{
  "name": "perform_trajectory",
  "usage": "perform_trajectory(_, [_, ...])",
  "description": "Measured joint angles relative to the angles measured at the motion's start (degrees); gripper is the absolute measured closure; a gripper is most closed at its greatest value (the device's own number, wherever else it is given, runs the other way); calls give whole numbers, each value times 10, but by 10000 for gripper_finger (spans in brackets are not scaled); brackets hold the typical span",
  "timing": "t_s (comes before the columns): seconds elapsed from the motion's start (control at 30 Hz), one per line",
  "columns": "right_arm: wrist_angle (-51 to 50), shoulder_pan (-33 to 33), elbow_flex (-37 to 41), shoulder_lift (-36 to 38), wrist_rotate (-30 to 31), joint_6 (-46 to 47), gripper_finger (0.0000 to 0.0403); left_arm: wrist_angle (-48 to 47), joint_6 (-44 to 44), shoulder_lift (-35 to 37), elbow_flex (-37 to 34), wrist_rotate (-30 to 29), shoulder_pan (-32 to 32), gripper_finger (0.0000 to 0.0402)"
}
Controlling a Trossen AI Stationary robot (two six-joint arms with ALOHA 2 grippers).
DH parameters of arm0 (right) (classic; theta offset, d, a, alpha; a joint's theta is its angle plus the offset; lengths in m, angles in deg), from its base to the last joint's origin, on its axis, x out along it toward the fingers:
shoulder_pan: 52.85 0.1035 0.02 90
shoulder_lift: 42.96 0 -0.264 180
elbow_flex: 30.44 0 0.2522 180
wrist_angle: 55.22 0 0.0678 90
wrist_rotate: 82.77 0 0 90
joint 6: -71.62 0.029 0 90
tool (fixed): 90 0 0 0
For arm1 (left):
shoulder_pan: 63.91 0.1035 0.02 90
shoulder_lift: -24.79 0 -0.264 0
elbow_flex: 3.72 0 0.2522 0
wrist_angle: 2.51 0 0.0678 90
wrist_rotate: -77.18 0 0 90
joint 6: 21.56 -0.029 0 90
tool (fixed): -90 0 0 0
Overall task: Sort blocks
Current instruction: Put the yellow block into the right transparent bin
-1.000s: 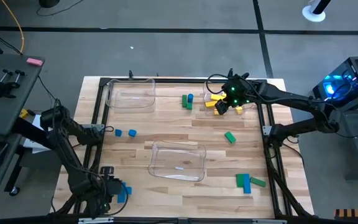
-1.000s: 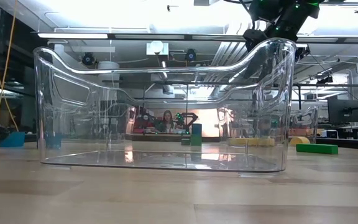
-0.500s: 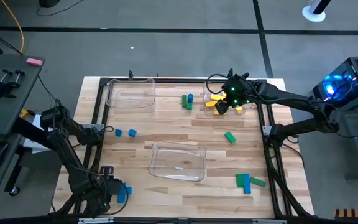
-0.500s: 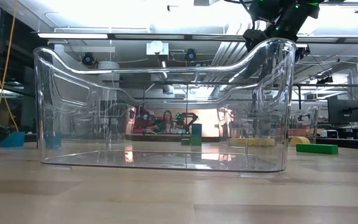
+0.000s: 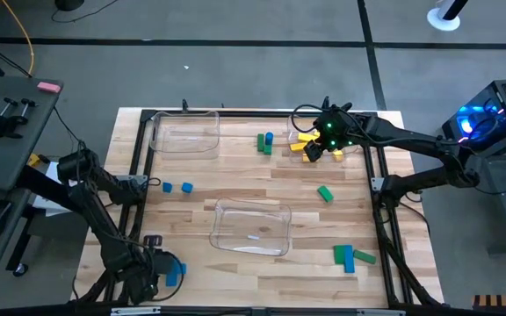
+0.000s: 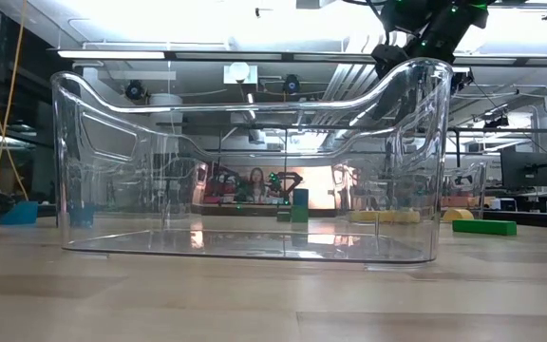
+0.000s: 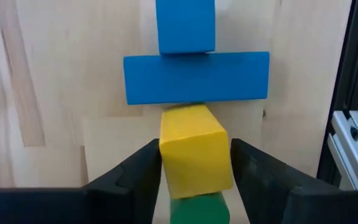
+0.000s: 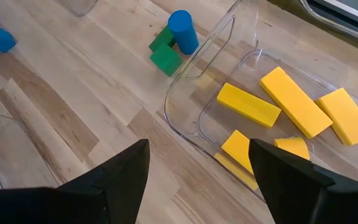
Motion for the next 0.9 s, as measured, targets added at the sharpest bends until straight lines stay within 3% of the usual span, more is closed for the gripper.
perform_trajectory(0.2, [0, 0, 0, 0, 0, 0, 130, 6, -14, 1, 0, -6, 24, 307])
perform_trajectory(0.33, [0, 0, 0, 4, -16, 0, 130, 2, -29, 14, 0, -3, 46, 309])
perform_trajectory(0.43, [14, 0, 0, 32, -38, 6, 130, -54, -30, 63, 0, -6, 72, 309])
perform_trajectory(0.53, [30, 0, 0, 76, -40, 23, 130, -141, -28, 142, 2, -62, 109, 309])
perform_trajectory(0.63, [48, 0, 0, 130, -40, 49, 130, -204, -47, 225, 21, -199, 163, 309])
perform_trajectory(0.7, [57, 0, 0, 163, -40, 64, 130, -187, -100, 275, 28, -313, 217, 309])
perform_trajectory(0.77, [69, 5, 0, 191, -40, 82, 130, -121, -197, 309, 27, -371, 292, 309])
perform_trajectory(0.83, [79, 10, 0, 215, -38, 91, 130, -25, -329, 317, 23, -360, 382, 309])
perform_trajectory(0.9, [88, 17, 0, 231, -30, 96, 130, 95, -457, 306, 13, -302, 468, 309])
